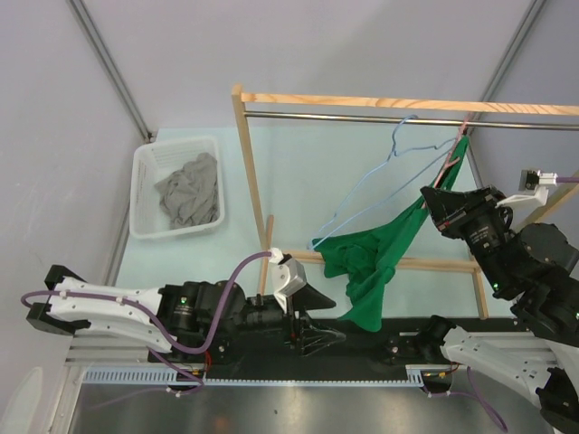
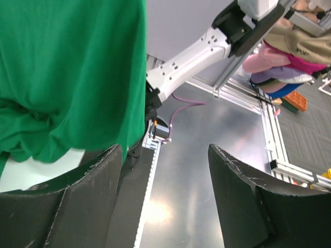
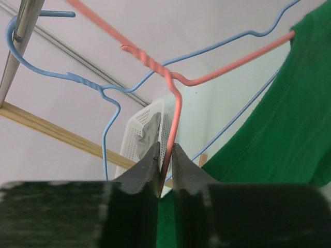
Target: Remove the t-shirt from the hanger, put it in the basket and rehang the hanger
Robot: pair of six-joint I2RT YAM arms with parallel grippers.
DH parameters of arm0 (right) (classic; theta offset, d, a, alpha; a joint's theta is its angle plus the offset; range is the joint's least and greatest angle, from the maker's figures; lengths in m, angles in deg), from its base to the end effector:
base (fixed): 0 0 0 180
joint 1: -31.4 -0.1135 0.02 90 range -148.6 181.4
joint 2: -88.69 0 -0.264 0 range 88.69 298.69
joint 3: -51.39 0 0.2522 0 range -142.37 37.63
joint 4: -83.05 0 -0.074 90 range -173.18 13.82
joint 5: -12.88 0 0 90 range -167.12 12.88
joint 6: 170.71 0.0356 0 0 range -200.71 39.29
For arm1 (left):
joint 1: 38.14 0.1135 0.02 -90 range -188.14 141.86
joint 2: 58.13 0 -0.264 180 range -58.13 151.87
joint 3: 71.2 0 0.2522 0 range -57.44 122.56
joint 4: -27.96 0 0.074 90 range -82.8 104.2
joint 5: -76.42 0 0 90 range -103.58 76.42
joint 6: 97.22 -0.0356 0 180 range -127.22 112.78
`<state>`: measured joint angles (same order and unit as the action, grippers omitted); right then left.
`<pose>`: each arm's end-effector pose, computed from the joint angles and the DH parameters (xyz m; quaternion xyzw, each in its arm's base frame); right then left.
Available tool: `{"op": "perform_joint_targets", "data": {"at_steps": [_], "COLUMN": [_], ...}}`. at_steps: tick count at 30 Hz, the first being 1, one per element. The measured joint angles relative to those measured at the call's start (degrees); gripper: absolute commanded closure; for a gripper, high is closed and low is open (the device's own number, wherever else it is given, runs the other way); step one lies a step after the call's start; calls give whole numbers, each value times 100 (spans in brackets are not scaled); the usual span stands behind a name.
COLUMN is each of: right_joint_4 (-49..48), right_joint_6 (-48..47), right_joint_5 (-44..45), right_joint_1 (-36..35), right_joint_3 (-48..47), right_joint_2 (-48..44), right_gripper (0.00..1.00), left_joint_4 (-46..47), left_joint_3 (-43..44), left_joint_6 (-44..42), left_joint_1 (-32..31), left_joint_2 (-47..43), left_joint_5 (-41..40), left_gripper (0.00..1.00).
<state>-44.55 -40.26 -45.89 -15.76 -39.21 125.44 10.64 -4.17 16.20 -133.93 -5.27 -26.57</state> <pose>0.0555 0.0327 0.4777 0.1530 0.6825 0.3417 0.6277 -0.0136 -0.2134 0.3797 0.3633 0.6283 -0.5476 0.4164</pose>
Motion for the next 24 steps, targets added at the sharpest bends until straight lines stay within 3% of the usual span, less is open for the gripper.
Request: {"op": "perform_joint_targets", "data": {"at_steps": [2, 18, 24], "right_joint_4": [-131, -2385, -2953], "right_joint_6": [-46, -2402, -3005], "right_joint_5": [-7, -546, -780], "right_joint_1": [0, 0, 0], "right_joint_3": [92, 1659, 1773], "right_joint_2": [-20, -804, -861], "right_gripper": [100, 100, 100], "left_joint_4": [20, -39, -57], "left_joint_3": [28, 33, 33], "left_joint_6": [-9, -9, -9], "left_joint_1": [-4, -44, -46], "left_joint_2": [0, -55, -192], "left_joint_5": [-61, -452, -531], "left_gripper": [28, 29, 28]}}
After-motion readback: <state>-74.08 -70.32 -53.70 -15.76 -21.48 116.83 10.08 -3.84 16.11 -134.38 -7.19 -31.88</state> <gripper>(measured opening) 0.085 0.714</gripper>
